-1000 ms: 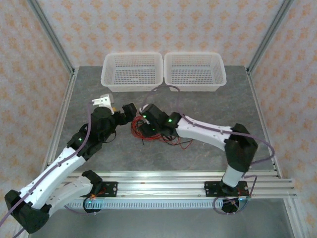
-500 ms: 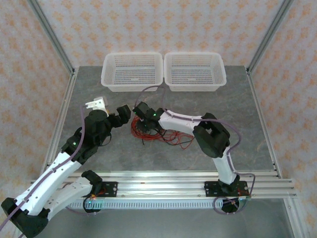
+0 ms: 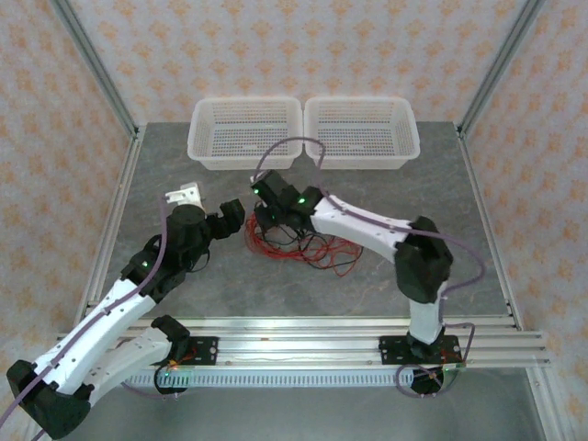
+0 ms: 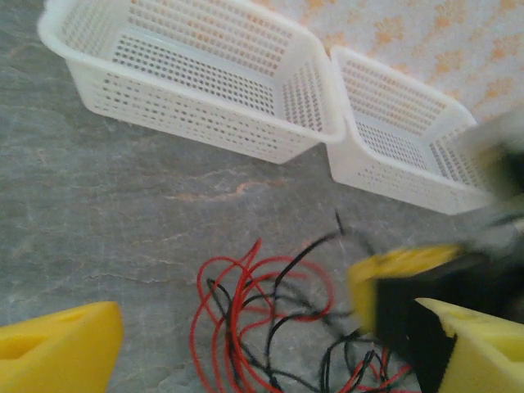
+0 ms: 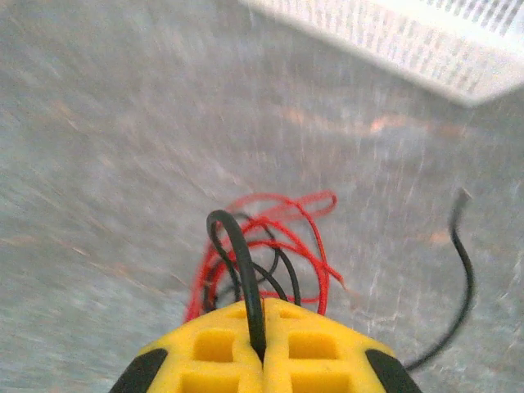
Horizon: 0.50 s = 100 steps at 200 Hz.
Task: Untangle the cables
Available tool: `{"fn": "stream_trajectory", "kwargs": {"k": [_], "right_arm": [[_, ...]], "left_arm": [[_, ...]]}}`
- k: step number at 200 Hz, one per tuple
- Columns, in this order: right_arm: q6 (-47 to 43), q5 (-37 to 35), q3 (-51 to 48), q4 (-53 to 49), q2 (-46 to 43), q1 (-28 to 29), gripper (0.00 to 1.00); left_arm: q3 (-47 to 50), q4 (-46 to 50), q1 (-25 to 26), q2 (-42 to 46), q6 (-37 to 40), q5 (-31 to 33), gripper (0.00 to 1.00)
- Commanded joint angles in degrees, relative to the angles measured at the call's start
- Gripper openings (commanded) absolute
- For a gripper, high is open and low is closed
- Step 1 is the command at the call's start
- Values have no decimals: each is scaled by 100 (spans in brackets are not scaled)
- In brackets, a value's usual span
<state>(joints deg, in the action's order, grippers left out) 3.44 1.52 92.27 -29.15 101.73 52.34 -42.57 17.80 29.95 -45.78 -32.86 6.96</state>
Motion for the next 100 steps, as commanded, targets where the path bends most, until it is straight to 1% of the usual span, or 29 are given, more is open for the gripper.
{"fn": "stream_trajectory", "kwargs": {"k": [1, 25, 57, 73, 100], "right_arm": [[389, 155, 251, -28, -767, -203, 0], [721, 587, 277, 154, -1212, -436, 0], [1109, 996, 403, 382, -1569, -644, 0], [1278, 1083, 506, 440, -1650, -685, 0], [1552, 1031, 616, 512, -1742, -725, 0]], "left_arm": [[243, -641, -21, 49, 128, -675, 88], [499, -1145, 28, 121, 163, -1043, 87], [531, -1599, 271, -28, 419, -1153, 88], [444, -1782, 526, -230, 667, -1029, 89], [136, -1877, 932, -832, 1061, -539, 90]]}}
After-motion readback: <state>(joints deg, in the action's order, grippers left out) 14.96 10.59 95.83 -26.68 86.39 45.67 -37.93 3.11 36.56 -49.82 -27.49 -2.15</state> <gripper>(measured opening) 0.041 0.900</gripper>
